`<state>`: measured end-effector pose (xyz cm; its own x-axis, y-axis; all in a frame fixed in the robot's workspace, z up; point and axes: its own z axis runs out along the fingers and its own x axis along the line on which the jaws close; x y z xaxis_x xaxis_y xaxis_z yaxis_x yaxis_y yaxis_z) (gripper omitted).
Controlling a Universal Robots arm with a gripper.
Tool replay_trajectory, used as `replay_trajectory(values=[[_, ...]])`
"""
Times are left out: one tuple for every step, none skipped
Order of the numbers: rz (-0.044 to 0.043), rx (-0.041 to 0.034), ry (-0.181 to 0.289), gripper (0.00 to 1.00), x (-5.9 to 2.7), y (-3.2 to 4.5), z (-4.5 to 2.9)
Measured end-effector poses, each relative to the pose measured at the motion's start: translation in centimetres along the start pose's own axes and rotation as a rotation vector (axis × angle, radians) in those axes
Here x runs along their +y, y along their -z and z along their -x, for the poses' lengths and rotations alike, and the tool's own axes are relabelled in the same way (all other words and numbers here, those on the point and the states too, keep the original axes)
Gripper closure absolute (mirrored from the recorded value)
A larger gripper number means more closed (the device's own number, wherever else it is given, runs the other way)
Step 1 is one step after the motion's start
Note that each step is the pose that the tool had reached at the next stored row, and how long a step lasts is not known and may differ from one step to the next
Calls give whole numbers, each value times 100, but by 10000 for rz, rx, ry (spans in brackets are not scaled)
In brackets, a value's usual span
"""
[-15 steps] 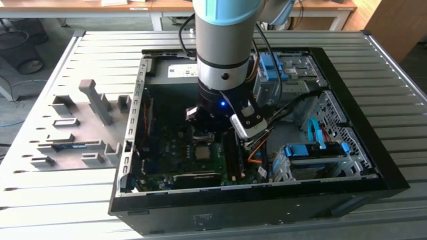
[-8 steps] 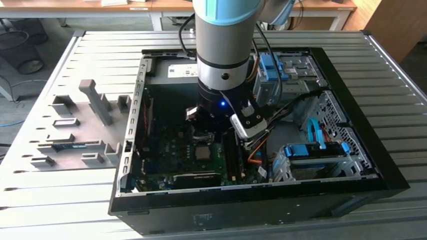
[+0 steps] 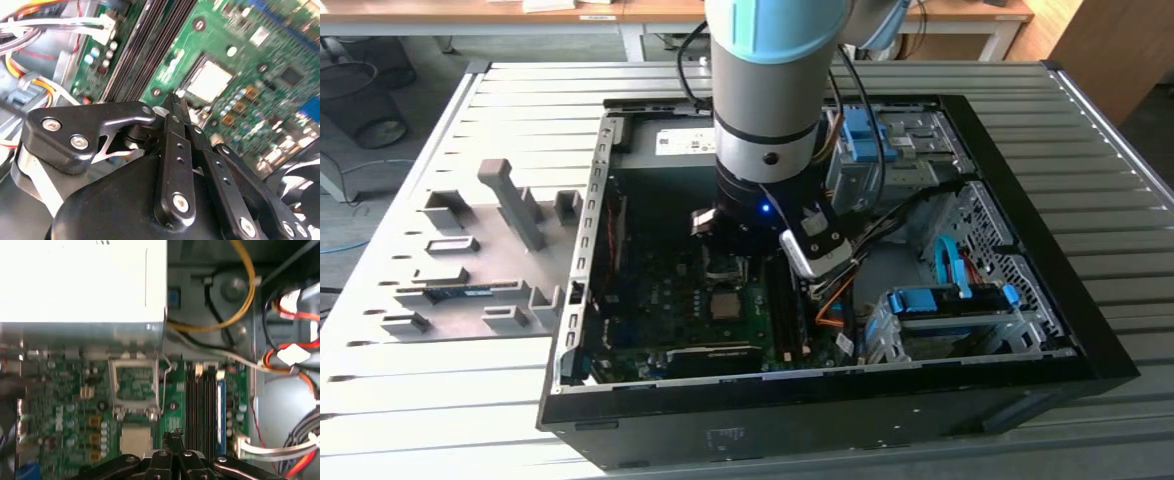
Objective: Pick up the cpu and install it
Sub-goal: 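Close the cpu cover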
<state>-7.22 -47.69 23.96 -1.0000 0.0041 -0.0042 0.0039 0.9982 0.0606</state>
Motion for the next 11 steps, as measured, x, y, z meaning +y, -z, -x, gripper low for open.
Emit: replay_trajectory(values=[[182,1,-1,90,-1,0,0],[361,2,0,90,-1,0,0],[468,6,49,90,-1,-1,0],[490,18,188,90,-1,-4,0],[498,33,382,90,0,-8,0],[499,49,563,90,-1,-12,0],[497,65,741,90,-2,-16,0],[499,80,921,90,-2,-20,0],[501,95,1094,90,-2,-24,0],[506,109,1254,90,-3,-24,0],[518,120,1385,90,-3,-26,0]])
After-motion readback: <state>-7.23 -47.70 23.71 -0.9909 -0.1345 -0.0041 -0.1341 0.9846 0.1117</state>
